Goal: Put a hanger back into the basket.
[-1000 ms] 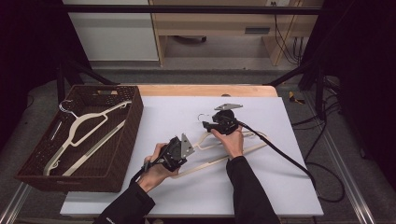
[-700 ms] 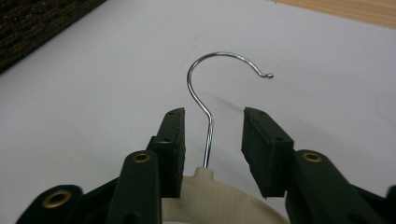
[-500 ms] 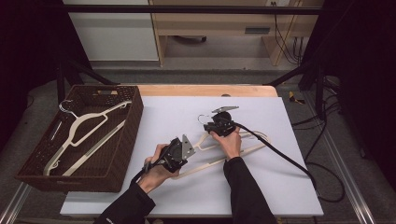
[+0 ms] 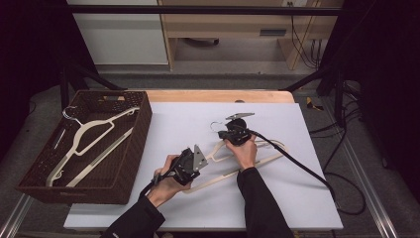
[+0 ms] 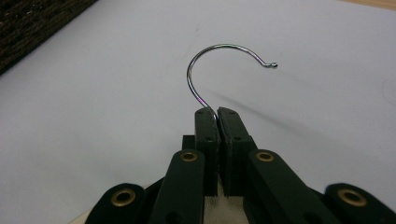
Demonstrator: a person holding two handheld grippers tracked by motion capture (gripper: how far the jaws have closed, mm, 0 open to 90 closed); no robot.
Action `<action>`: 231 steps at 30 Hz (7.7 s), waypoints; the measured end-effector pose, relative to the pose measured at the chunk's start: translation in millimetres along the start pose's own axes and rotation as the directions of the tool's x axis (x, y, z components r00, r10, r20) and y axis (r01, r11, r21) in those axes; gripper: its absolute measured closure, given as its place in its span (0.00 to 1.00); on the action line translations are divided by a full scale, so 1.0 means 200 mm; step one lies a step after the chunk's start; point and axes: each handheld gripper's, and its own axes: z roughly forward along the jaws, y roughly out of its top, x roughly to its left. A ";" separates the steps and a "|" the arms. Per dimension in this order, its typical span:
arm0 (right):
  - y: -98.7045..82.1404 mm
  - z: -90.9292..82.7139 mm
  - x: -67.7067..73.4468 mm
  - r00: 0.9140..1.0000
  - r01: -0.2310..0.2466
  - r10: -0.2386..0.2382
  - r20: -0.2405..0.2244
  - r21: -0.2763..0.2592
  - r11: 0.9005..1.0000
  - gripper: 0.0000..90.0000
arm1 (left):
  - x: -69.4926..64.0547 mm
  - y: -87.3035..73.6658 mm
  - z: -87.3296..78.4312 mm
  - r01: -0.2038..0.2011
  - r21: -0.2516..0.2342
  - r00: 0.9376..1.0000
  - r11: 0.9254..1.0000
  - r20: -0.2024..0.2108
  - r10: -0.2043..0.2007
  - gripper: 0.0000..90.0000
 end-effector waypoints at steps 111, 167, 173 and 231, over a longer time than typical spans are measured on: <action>-0.49 -0.98 -0.03 0.987 0.148 -0.161 -0.009 -0.340 0.929 0.12 | 0.43 0.03 -0.55 0.318 -0.254 0.933 0.913 0.255 -0.254 0.96; -0.51 -1.00 -0.08 0.989 0.143 -0.130 0.064 -0.315 0.938 0.05 | 1.29 -0.82 -0.89 0.484 -0.230 0.871 0.844 0.031 -0.491 0.96; -0.51 -1.00 -0.08 0.990 0.143 -0.130 0.064 -0.314 0.939 0.05 | 1.31 -0.90 -0.90 0.506 -0.226 0.858 0.832 0.029 -0.513 0.96; -0.51 -1.00 -0.08 0.990 0.141 -0.127 0.064 -0.316 0.938 0.04 | 0.84 -0.82 -0.73 0.540 -0.289 0.821 0.791 -0.026 -0.570 0.36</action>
